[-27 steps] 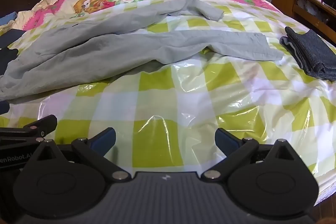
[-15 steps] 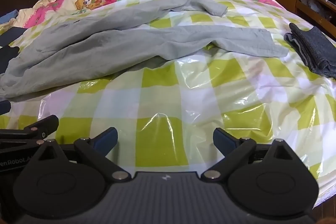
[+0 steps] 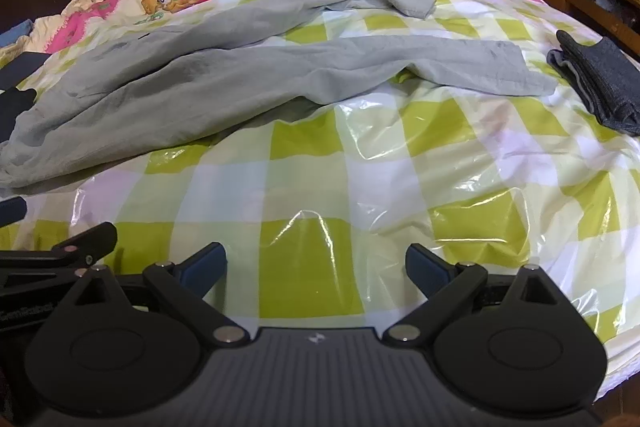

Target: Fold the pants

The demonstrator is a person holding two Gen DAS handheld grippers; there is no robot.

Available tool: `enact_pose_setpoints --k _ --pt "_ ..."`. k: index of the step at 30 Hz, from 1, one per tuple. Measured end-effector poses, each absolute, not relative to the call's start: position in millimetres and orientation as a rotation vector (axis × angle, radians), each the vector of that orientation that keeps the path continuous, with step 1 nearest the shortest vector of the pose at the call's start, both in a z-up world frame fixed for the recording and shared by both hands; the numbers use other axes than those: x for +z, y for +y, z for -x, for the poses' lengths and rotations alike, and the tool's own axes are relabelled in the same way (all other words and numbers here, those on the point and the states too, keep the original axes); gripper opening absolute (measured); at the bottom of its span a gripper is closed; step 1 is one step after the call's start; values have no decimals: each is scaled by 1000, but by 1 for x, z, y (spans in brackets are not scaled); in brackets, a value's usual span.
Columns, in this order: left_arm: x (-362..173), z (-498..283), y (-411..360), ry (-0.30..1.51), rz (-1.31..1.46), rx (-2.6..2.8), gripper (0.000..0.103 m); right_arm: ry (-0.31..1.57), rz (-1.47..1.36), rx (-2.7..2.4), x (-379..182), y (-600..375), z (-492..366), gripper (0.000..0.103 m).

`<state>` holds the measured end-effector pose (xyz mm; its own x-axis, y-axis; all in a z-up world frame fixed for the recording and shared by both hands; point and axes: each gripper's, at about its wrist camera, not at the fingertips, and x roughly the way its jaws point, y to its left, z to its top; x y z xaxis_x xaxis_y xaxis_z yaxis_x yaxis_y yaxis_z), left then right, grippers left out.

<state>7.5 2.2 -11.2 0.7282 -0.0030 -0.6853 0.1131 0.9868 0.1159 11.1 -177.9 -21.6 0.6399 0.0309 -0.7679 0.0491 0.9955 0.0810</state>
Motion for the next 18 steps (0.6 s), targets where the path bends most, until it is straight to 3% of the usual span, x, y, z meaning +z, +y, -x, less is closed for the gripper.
enact_pose_setpoints --k 18 --pt "-15 -11 3 768 -147 -70 103 883 -95 10 -21 -177 -12 96"
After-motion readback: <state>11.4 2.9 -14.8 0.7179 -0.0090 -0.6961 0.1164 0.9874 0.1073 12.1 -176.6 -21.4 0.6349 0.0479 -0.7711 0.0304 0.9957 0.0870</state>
